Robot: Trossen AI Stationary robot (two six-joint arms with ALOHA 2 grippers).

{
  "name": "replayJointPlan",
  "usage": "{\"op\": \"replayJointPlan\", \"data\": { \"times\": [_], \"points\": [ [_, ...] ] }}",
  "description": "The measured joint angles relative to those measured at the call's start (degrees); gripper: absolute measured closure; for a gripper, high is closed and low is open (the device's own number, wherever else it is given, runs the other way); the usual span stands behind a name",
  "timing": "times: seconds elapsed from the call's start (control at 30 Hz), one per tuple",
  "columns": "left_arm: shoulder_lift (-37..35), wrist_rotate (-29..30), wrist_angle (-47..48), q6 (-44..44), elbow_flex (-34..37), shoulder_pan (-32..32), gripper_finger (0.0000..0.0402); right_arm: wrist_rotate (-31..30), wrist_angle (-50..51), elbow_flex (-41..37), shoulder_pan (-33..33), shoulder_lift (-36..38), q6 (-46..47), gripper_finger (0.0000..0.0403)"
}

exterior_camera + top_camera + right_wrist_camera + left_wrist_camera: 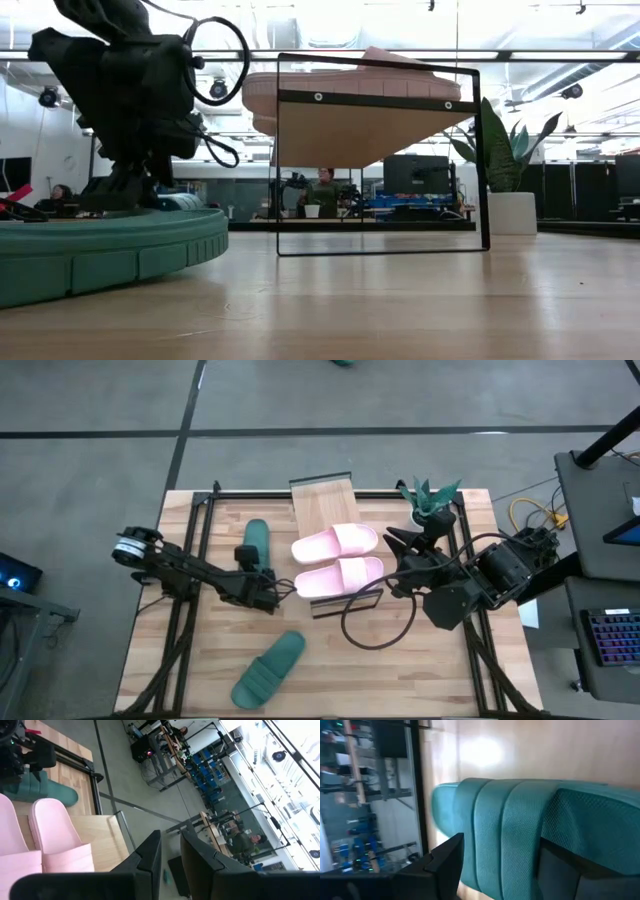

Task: Pick and place slides into the shelf
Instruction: Put the top green slide on the shelf

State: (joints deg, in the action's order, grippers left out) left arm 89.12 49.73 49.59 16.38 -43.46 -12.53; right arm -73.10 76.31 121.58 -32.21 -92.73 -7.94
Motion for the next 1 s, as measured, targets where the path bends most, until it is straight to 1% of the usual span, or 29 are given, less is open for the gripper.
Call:
{"op": "replayJointPlan", "data": {
  "times": [0.1, 0.2, 0.33, 0.47, 0.5, 0.6, 0.73, 1.0],
  "points": [
    [0.00, 0.34, 1.06, -0.17, 0.08, 0.07, 0.0219, 0.02, 0.00, 0.00, -0.01, 0.00, 0.01, 0.0339],
    [0.00, 1.14, 1.20, -0.22, 0.59, 0.09, 0.0253, 0.02, 0.00, 0.00, 0.00, 0.00, 0.00, 0.0339],
    [0.00, 1.58, 2.54, -0.24, 1.05, 0.15, 0.0312, 0.02, 0.00, 0.00, 0.00, 0.00, 0.01, 0.0339],
    [0.00, 1.69, 3.50, -0.70, 1.12, 0.15, 0.0381, 0.02, 0.01, 0.00, 0.00, 0.00, 0.00, 0.0339],
    [0.00, 1.77, 4.61, -0.61, 0.91, 0.15, 0.0390, 0.02, 0.01, 0.00, -0.01, -0.01, 0.01, 0.0339],
    [-0.17, 2.51, 8.47, -0.26, -0.11, 0.15, 0.0393, 0.02, 0.00, 0.00, 0.00, -0.02, -0.01, 0.0339],
    [-2.06, 3.77, 13.88, -0.19, -3.31, 0.15, 0.0398, 0.02, 0.00, 0.00, 0.00, -0.02, -0.01, 0.0339],
    [-9.50, 5.06, 18.12, -1.14, -9.88, 0.15, 0.0400, 0.04, -0.02, 0.00, -0.02, -0.04, -0.01, 0.0339]
  ]
}}
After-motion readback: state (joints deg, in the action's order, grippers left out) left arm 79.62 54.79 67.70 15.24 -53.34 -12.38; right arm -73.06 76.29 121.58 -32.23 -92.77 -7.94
